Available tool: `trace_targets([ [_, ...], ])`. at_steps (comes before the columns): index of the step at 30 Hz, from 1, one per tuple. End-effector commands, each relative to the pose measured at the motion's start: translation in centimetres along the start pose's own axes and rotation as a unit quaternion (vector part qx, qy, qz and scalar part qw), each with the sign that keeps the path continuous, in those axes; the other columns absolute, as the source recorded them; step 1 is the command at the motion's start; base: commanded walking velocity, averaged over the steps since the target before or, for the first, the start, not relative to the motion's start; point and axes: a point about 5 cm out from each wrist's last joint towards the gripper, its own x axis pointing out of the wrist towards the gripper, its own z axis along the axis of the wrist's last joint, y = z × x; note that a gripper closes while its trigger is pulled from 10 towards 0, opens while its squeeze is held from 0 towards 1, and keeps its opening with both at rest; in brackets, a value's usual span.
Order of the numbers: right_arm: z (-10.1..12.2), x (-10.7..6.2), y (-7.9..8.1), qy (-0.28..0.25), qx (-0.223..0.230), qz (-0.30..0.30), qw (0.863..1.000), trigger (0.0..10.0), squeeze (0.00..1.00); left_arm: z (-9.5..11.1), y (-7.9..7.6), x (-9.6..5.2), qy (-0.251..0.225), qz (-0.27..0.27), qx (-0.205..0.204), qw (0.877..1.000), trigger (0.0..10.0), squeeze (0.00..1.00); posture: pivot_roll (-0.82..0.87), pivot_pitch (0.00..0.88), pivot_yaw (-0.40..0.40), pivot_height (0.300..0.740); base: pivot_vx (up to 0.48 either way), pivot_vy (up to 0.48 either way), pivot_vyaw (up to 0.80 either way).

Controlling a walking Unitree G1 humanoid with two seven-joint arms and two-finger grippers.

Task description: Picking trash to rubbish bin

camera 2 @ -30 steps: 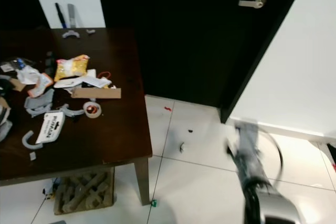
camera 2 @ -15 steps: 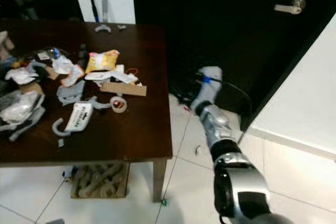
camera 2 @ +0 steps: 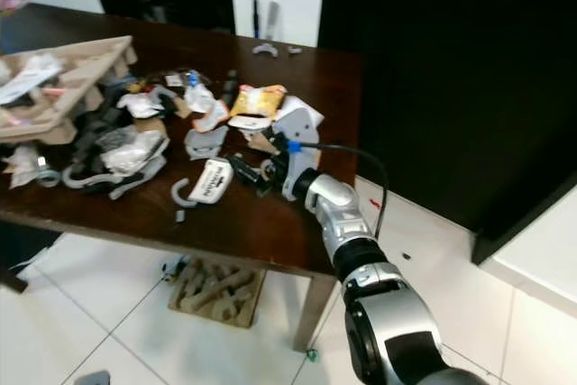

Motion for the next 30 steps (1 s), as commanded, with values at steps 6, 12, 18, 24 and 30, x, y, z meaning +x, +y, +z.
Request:
trace_targets([
  [6, -2.6, -0.6, 0.6, 0.085, -0.042, -0.016, 0.995, 10.0, 0.0, -0.8, 0.0, -0.2, 0.013, 0.001, -0.002, 1.0, 10.0, 0.0, 0.26, 0.097, -0.088, 0.74, 0.0, 0.0, 0.65],
  [12, -3.1, -0.8, 0.3, 0.108, -0.062, -0.032, 0.992, 10.0, 0.0, -0.8, -0.1, -0.1, 0.012, -0.001, 0.0, 1.0, 10.0, 0.0, 0.26, 0.097, -0.088, 0.74, 0.0, 0.0, 0.66],
  [18, -3.0, -1.0, -0.7, 0.104, -0.049, -0.092, 0.989, 10.0, 0.0, -0.8, -0.3, -0.1, 0.012, -0.008, -0.003, 1.0, 10.0, 0.0, 0.25, 0.1, -0.089, 0.74, 0.0, 0.0, 0.55],
  [24, -2.7, -1.1, -1.1, 0.097, -0.043, -0.112, 0.988, 10.0, 0.0, -0.7, -0.4, -0.1, 0.012, -0.013, -0.009, 1.0, 10.0, 0.0, 0.24, 0.103, -0.087, 0.74, 0.0, -0.262, 0.0],
  [30, -2.6, -1.4, -1.4, 0.09, -0.048, -0.105, 0.989, 10.0, 0.0, -0.6, -0.5, -0.1, 0.005, -0.013, -0.025, 1.0, 10.0, 0.0, 0.24, 0.109, -0.084, 0.74, 0.0, -0.297, 0.43],
])
